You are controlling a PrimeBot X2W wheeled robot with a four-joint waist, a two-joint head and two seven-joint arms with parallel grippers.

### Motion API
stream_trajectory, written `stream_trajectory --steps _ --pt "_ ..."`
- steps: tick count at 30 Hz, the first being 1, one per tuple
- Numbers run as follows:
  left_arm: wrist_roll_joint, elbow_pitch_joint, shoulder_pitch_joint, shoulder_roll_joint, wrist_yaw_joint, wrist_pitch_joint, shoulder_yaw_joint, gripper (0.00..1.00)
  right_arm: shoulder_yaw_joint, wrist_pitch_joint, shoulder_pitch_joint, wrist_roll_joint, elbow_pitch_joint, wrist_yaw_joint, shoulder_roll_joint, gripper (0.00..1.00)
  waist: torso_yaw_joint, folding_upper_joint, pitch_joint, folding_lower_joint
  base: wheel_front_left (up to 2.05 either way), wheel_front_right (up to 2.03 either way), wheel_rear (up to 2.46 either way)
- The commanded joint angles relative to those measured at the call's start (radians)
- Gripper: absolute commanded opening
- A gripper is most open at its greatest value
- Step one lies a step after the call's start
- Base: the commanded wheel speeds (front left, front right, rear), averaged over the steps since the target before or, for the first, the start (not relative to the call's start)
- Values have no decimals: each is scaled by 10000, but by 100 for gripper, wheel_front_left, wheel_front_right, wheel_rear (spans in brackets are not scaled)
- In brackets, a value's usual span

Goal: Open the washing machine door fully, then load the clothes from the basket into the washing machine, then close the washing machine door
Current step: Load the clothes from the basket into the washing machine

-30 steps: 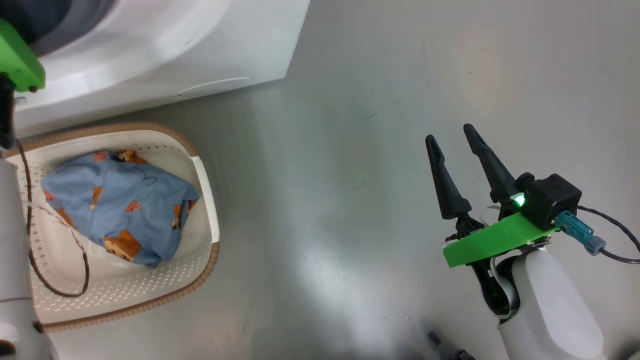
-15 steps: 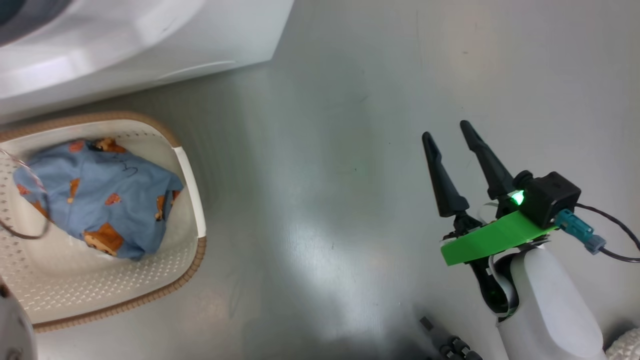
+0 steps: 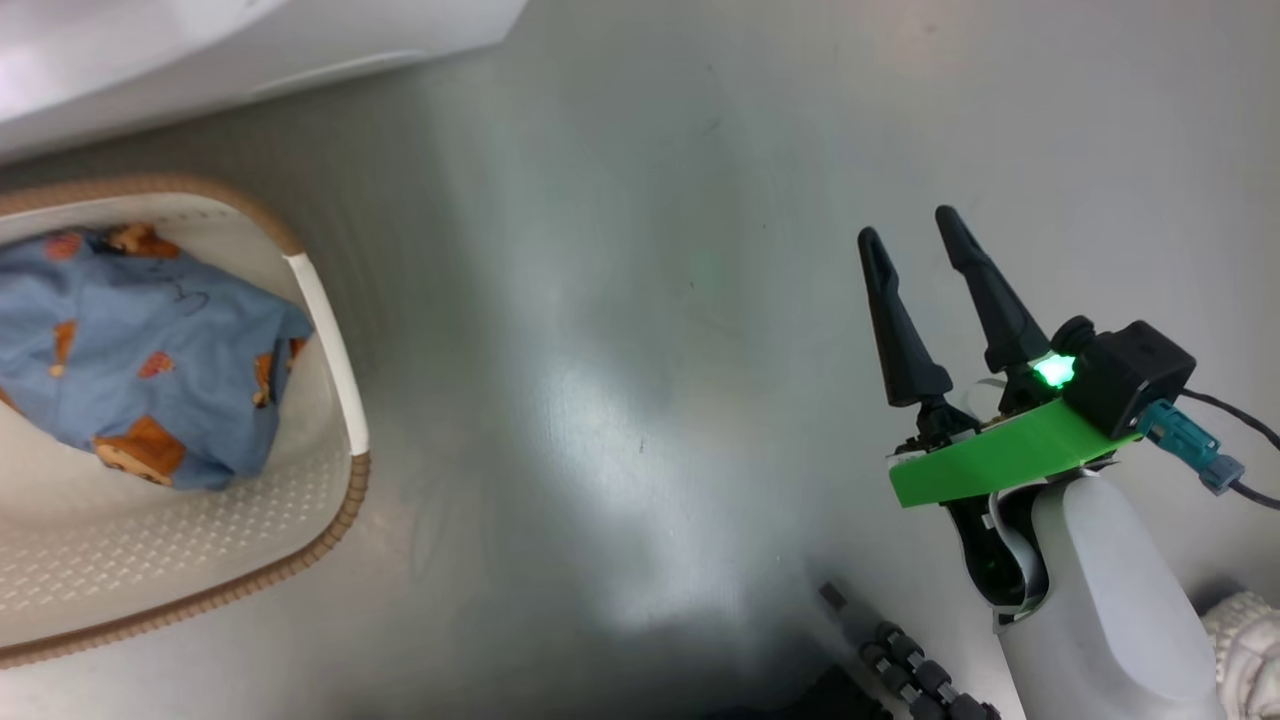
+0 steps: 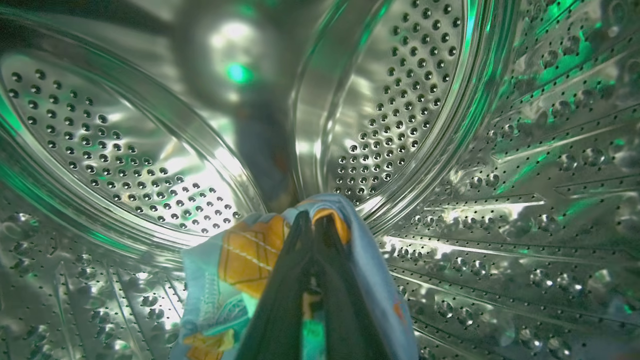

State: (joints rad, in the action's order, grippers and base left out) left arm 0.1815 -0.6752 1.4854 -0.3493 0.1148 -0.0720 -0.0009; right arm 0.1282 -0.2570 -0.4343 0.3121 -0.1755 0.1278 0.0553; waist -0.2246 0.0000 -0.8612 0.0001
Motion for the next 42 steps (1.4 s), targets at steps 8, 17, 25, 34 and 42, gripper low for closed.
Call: stream_trajectory --steps 8,17,25,34,42 --pt "-37 -384 869 -967 111 -59 -415 0 234 -48 281 221 337 29 -51 100 -250 0 -628 -1 0 0 0" --pt "318 -1275 1078 -986 137 -667 -620 100 148 -48 201 236 279 29 -51 100 -117 0 -652 -1 0 0 0" --pt "626 -1736 239 -698 71 -1165 -571 100 -4 -48 206 66 140 29 -51 100 205 0 -51 -1 0 0 0" --pt "1017 -1469 -1291 -238 -98 -1660 -422 100 -297 -48 422 -239 -51 29 -51 100 699 0 839 -1 0 0 0" --pt "1268 -729 -2702 169 -325 -1833 -260 100 -329 -48 558 -507 -285 29 -51 100 1036 0 1529 -1 0 0 0"
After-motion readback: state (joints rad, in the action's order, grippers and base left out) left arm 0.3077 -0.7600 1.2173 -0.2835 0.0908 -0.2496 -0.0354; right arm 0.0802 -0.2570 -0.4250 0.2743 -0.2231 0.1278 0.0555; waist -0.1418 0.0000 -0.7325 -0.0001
